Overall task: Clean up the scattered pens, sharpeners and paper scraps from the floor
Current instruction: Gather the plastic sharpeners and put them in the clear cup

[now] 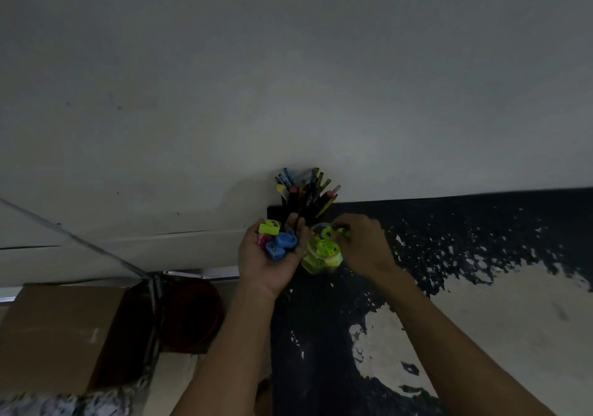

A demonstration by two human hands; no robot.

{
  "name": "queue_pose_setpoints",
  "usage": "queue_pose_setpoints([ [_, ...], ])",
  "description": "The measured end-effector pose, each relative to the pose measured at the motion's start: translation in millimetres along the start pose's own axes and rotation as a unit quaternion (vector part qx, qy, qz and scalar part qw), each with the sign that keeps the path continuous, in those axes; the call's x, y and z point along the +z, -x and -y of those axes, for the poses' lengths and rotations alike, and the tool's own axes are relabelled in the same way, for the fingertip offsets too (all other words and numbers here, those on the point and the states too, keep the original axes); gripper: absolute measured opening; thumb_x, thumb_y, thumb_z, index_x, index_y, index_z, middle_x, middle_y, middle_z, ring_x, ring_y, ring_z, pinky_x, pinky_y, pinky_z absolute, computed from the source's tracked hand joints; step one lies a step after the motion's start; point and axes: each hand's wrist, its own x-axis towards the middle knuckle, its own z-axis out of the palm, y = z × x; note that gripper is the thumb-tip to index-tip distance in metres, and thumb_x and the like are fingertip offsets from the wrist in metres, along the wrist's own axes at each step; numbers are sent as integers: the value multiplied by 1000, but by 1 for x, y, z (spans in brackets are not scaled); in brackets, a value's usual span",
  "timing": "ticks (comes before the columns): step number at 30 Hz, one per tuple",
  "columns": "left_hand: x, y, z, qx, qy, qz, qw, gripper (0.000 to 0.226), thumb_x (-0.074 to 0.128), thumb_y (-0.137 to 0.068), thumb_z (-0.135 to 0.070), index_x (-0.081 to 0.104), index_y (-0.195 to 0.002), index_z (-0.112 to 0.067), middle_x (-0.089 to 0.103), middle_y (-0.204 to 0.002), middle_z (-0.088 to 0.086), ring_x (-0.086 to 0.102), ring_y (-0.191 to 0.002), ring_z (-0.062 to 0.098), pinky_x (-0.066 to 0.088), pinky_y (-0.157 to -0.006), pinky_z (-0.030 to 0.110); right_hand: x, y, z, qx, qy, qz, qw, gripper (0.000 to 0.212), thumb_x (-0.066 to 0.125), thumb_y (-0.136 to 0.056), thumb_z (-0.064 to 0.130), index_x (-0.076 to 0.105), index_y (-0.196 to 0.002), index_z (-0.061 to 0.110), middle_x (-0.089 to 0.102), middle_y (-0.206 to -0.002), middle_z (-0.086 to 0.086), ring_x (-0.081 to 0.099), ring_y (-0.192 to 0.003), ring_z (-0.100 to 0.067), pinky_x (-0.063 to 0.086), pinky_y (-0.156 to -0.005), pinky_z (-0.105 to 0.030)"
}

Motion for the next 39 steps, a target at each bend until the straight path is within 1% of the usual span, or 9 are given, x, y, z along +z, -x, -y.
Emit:
queue_pose_setpoints([
  [3,1,0,-3,3,-4,-15,1000,39,52,-90,-28,55,-112,4,66,-102,22,60,-102,34,46,-89,44,9,-2,7,-25,102,38,994,27,52,-93,13,68,-115,18,65,-115,-3,53,-108,-26,50,-81,-38],
  [8,-1,4,-8,11,0,-19,1000,38,49,-95,-32,57,-105,4,65,-99,21,59,-102,32,44,-96,43,22,-2,7,-71,150,21,986,29,54,-91,10,69,-112,23,62,-111,1,47,-108,-22,49,-72,-35],
  [13,-4,7,-13,14,10,-24,1000,37,49,-95,-32,58,-98,4,65,-98,21,59,-102,32,45,-94,43,27,-4,1,-82,67,-32,994,27,67,-80,1,74,-103,14,60,-105,-8,57,-94,-24,51,-72,-32],
  [18,-2,7,-9,9,21,-22,999,36,51,-93,-30,58,-96,5,64,-98,22,59,-102,33,45,-93,43,34,2,3,-94,-51,-86,991,19,77,-75,-1,74,-92,6,63,-96,-9,55,-79,-11,36,-72,-5],
  [24,-1,5,-9,-8,1,-12,1000,39,50,-92,-33,56,-106,3,65,-98,20,60,-98,32,48,-91,43,46,6,-7,-104,77,-78,988,8,75,-73,4,74,-77,12,69,-77,-8,59,-83,-31,46,-66,-32],
  [28,-1,2,-7,-24,-38,-15,999,33,53,-88,-31,55,-104,-3,64,-91,16,60,-84,27,55,-66,29,44,5,-10,-100,69,-49,991,18,64,-82,13,75,-97,14,68,-97,-4,51,-98,-25,34,-76,-21],
  [33,4,-8,1,-26,-144,-27,989,20,51,-90,-26,50,-79,-9,54,-70,6,47,-50,14,29,-32,14,38,8,-22,-57,-14,-86,995,32,66,-80,25,68,-111,16,61,-105,-5,51,-104,-24,25,-81,-15],
  [37,12,-17,12,23,-321,-64,945,19,57,-91,-22,48,-77,-12,49,-66,5,41,-45,12,22,-32,16,36,14,-27,-41,-60,-103,992,35,75,-77,17,68,-110,15,60,-104,0,52,-103,-23,32,-82,-23],
  [39,18,-23,21,87,-494,-93,860,20,60,-91,-22,48,-79,-12,47,-66,5,41,-47,13,25,-36,17,37,15,-33,-31,-70,-87,993,42,76,-75,22,65,-115,17,59,-108,2,50,-105,-20,36,-83,-25],
])
